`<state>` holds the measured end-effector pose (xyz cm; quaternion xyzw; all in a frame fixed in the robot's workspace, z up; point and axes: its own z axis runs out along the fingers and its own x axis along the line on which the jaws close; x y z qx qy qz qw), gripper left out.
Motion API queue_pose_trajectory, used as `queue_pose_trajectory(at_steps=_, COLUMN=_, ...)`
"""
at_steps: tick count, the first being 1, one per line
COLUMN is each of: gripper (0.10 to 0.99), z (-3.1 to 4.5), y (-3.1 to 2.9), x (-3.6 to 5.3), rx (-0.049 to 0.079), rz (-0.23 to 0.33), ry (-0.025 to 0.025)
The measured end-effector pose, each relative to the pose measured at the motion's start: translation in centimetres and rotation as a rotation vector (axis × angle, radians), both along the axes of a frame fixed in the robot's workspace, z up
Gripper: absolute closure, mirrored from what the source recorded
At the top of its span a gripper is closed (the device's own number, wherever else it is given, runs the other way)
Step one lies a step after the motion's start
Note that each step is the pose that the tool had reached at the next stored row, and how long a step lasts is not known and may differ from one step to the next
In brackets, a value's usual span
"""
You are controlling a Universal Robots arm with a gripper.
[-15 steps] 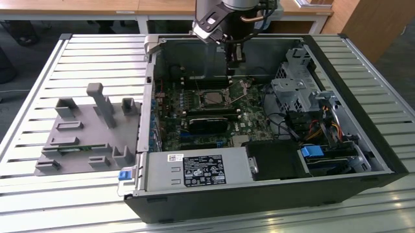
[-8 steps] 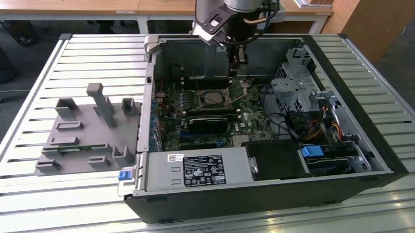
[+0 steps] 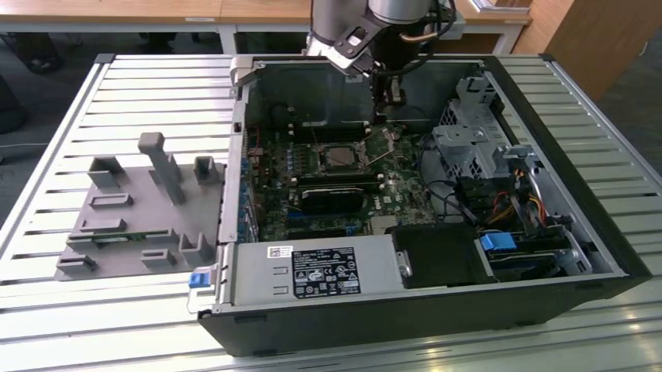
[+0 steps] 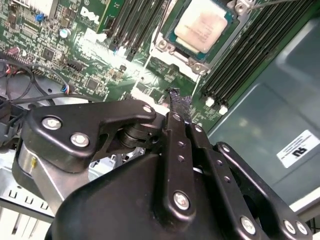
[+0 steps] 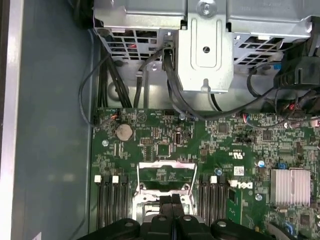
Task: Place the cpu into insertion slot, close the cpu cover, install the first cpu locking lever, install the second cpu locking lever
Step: 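Close the cpu cover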
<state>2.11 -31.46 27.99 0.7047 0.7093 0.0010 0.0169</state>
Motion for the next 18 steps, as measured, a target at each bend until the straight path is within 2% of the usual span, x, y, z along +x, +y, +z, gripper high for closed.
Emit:
queue_pose_trajectory(at_steps=8, gripper=0.980, z=-0.56, y=0.00, x=1.14, rx=0.000, rz=0.000, ry=0.0002)
queue_pose_trajectory(at_steps=13, gripper=0.980, z=-1.21, y=0.00, x=1.34, rx=0.000, rz=0.000, ry=0.0002)
queue_pose_trajectory(at_steps=18, gripper=0.980, z=-1.73, y=0.03, x=1.92, rx=-0.001, rz=0.000, ry=0.0005)
